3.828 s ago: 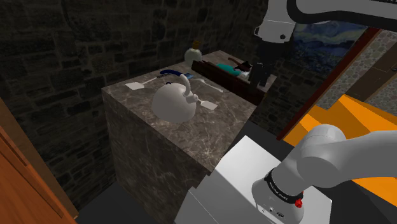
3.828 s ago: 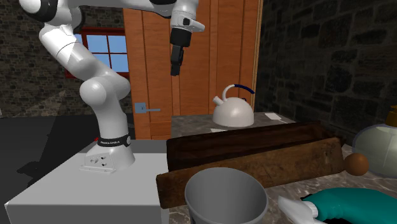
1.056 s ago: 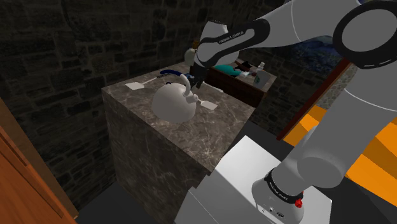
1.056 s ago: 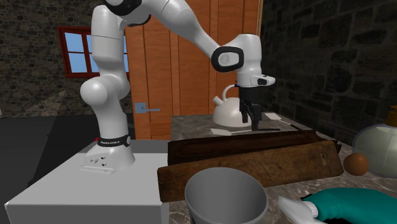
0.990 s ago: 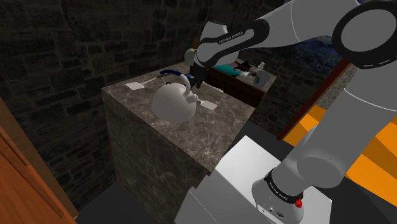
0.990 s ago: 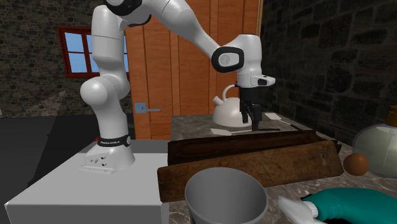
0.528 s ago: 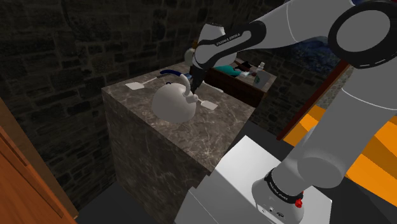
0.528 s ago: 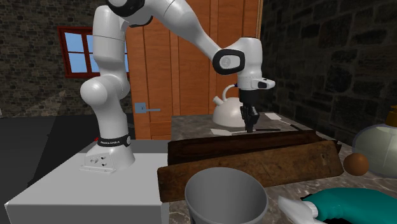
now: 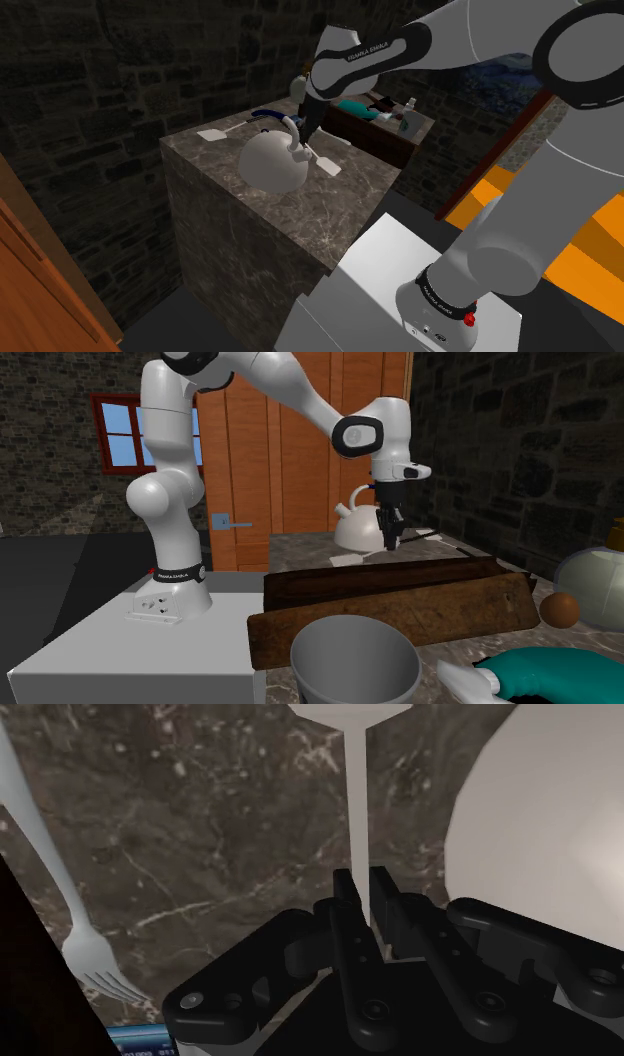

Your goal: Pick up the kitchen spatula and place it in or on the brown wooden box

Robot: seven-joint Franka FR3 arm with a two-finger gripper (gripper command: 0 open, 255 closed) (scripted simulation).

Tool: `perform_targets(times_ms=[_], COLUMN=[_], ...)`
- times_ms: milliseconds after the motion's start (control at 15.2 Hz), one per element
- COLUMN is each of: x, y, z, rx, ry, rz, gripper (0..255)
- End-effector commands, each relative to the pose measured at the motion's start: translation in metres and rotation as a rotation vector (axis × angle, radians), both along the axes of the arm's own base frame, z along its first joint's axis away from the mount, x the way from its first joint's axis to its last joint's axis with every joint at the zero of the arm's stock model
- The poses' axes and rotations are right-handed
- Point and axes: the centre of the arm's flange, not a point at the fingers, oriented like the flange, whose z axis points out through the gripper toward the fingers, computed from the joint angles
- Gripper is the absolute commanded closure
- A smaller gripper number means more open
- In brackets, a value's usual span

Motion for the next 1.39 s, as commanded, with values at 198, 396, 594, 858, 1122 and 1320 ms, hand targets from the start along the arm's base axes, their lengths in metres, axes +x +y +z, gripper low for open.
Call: perform_targets(times_ms=[198, 396, 594, 858, 1122, 1320], x=[0.000, 0.000, 0.000, 0.000, 0.000, 0.000], y=[0.000, 0.000, 0.000, 0.000, 0.000, 0.000], z=[0.026, 0.042, 0.058, 0.079, 0.100, 0.116], rx=[0.000, 0.000, 0.000, 0.000, 0.000, 0.000], ry=[0.000, 0.000, 0.000, 0.000, 0.000, 0.000], rz=[0.000, 0.000, 0.000, 0.000, 0.000, 0.000], gripper=[255, 255, 255, 255, 255, 255])
